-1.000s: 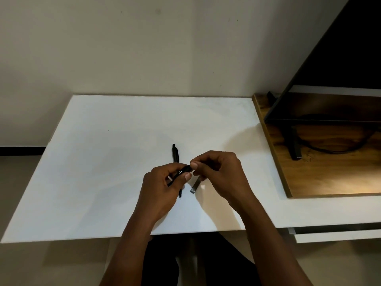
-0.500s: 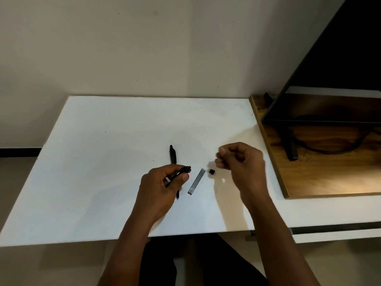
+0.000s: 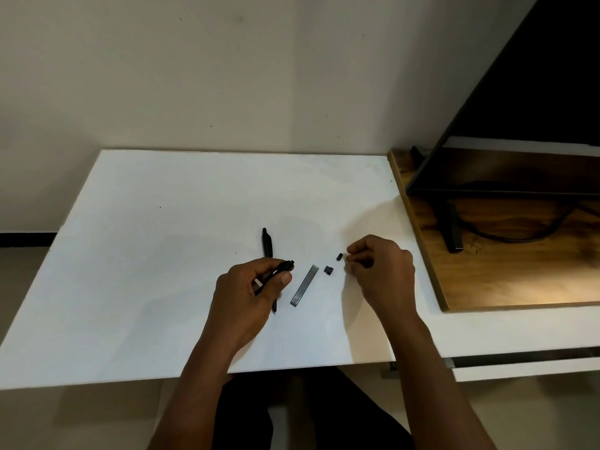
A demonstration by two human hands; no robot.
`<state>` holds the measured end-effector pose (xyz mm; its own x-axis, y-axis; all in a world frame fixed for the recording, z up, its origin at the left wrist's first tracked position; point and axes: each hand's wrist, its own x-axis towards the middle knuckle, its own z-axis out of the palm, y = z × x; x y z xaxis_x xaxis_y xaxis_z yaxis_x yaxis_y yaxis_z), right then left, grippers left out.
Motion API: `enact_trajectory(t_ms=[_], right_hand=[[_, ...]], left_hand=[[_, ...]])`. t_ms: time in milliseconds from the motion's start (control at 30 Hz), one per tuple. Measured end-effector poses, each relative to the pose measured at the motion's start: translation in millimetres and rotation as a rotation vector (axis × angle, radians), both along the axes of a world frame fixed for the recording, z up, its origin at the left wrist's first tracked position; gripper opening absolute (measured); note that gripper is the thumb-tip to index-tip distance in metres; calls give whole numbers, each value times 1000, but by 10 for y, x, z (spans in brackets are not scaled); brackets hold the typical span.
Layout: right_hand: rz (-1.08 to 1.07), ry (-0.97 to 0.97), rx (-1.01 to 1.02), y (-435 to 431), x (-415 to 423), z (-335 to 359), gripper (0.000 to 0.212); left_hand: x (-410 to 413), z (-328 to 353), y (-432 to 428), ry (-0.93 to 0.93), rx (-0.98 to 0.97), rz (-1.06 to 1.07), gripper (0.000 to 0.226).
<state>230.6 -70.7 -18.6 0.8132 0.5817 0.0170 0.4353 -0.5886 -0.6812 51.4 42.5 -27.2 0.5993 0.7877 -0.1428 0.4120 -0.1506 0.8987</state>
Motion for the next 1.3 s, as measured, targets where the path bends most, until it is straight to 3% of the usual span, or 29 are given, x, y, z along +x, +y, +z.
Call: enact_trajectory(t_ms=[400, 800, 933, 1067, 1300], right_hand=[[-37, 159, 34, -20, 29, 22, 27], [-169, 83, 50, -85, 122, 5, 21], [-21, 84, 134, 3, 33, 120, 4], [180, 70, -6, 129, -182, 92, 2], [300, -32, -204, 180, -320, 10, 23]], left_hand=[[11, -72, -6, -16, -37, 11, 15], [46, -65, -40, -15, 4, 42, 11], [53, -49, -45, 0, 22, 43, 11], [42, -40, -21, 37, 54, 53, 11], [16, -32, -8, 96, 87, 45, 17]])
